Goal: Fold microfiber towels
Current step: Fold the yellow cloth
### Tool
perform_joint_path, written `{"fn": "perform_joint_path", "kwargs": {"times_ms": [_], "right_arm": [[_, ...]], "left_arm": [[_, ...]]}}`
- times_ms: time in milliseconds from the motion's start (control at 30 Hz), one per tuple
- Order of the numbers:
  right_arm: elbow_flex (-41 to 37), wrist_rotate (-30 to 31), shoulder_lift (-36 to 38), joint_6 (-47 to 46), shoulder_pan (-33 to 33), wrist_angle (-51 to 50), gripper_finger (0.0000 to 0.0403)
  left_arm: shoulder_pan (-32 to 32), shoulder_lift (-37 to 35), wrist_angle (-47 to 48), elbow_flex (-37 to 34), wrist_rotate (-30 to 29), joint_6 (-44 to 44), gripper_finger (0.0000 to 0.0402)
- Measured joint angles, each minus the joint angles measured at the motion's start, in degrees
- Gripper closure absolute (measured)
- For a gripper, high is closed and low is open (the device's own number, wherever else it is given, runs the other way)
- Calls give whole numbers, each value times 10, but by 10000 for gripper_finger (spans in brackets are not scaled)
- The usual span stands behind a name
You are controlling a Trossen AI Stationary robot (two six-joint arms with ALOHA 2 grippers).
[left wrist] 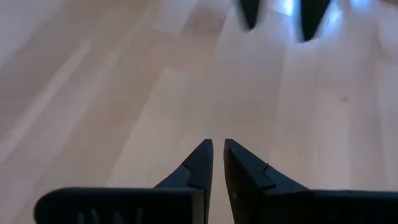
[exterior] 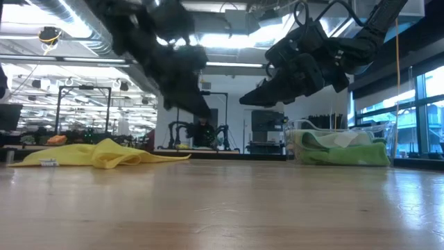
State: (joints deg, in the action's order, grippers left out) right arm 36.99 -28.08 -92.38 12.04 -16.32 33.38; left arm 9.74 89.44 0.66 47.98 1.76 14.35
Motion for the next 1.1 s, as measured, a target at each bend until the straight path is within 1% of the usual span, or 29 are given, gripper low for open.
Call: {"fn": "perform_joint_path", "kwargs": {"times_ms": [67, 200, 300, 367, 400, 433, 533, 633, 700, 767, 833, 900, 967, 1100], "right_arm": [[0, 0, 0, -5, 0, -10, 250], [0, -2, 0, 1, 1, -30, 250], [0, -30, 0, -4, 1, -30, 250], [0, -44, 0, -15, 5, -23, 250], [0, -44, 0, -24, 9, -17, 250], [0, -41, 0, -30, 13, -9, 250], [0, -12, 0, -47, 26, 12, 250], [-1, 34, 0, -55, 43, 43, 250], [-1, 66, -2, -48, 53, 72, 250], [-1, 86, -3, -42, 59, 93, 250], [1, 89, -7, -42, 62, 105, 250], [2, 89, -13, -41, 62, 106, 250], [4, 90, -22, -40, 62, 106, 250], [4, 90, -46, -39, 56, 105, 250]], "left_arm": [[-12, -31, 62, 11, -25, -12, 367], [-38, -107, 207, 17, -108, -7, 367], [-61, -160, 310, 11, -167, 44, 367], [-73, -178, 351, -9, -190, 80, 367], [-78, -184, 356, -23, -196, 95, 367], [-82, -188, 354, -38, -201, 106, 367], [-87, -183, 309, -86, -203, 120, 367], [-85, -168, 218, -127, -218, 108, 367], [-72, -161, 172, -143, -243, 98, 367], [-49, -144, 162, -153, -266, 93, 367], [-21, -126, 166, -160, -272, 94, 367], [2, -102, 146, -164, -251, 92, 367], [17, -74, 105, -168, -215, 76, 367], [23, -13, -44, -168, -151, 38, 367]]}}
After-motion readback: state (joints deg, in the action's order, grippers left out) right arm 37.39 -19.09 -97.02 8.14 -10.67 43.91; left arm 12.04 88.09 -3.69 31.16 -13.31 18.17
